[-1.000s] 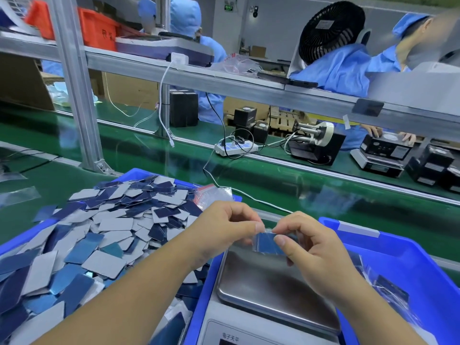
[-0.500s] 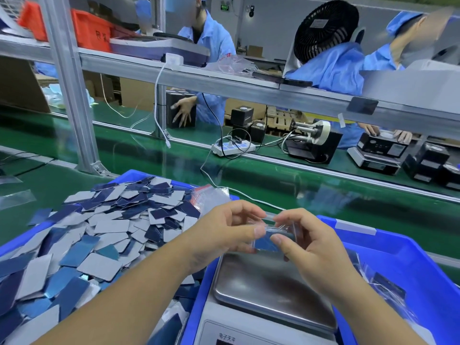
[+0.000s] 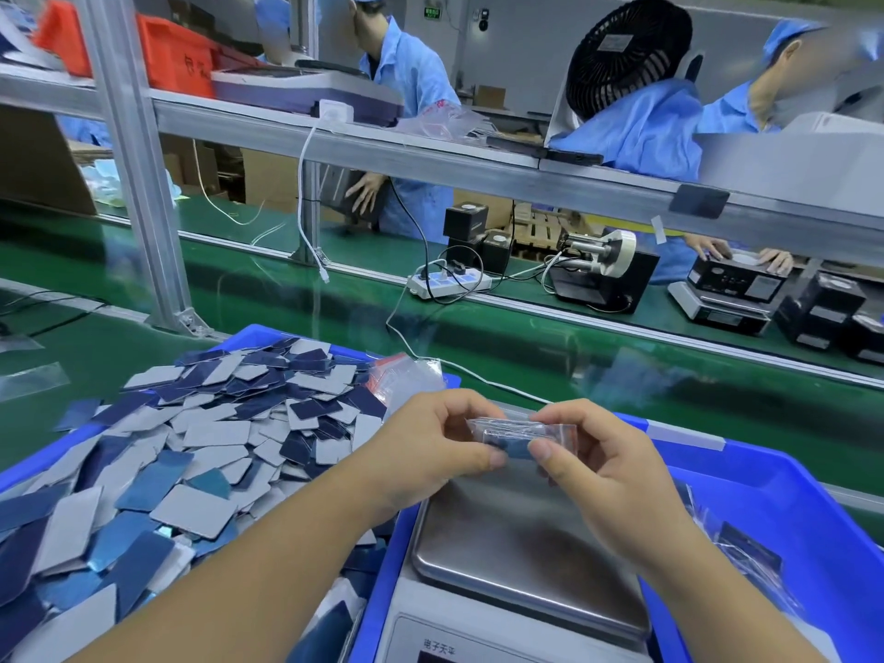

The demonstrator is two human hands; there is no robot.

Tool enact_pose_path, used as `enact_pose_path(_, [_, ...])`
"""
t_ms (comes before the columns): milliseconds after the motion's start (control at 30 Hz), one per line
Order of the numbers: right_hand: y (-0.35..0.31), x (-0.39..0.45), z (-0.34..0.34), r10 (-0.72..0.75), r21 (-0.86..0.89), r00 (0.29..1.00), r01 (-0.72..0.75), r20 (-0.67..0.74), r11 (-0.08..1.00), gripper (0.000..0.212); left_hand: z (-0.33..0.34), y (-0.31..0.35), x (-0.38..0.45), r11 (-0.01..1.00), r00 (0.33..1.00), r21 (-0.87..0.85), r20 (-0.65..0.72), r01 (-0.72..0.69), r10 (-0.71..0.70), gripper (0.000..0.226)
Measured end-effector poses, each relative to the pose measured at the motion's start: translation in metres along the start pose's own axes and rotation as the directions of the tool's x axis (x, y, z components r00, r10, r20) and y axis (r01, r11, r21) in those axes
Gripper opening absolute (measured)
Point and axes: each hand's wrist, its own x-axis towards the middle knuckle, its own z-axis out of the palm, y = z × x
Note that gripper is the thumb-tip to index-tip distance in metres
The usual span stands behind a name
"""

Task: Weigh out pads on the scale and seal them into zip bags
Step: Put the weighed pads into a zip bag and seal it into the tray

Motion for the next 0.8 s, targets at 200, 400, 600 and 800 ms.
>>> enact_pose_path(200, [0.002,0.002,-0.001,0.027,0.040,1.000,-0.026,-0.010,0.999,0.028,0.003,-0.001,-0.003,0.997,0.998,-0.049,0.034,0.056,-0.055,0.024])
enact_pose_path(400, [0.002,0.002,-0.001,0.094,0.209,0.989,-0.116,0.111,0.971,0.047,0.000,-0.003,-0.001,0.995,0.996,-0.078,0.067,0.067,-0.062,0.031])
enact_pose_path(600, [-0.001,0.004,-0.004,0.103,0.274,0.994,-0.107,0.029,0.956,0.032,-0.001,-0.005,-0.001,0.993,0.997,-0.107,0.065,0.045,-0.038,0.026])
enact_pose_path(800, [0.003,0.003,-0.005,0.085,0.018,0.996,-0.085,0.020,0.996,0.029,-0.001,-0.011,0.001,0.987,0.996,0.158,0.078,0.032,-0.044,0.034])
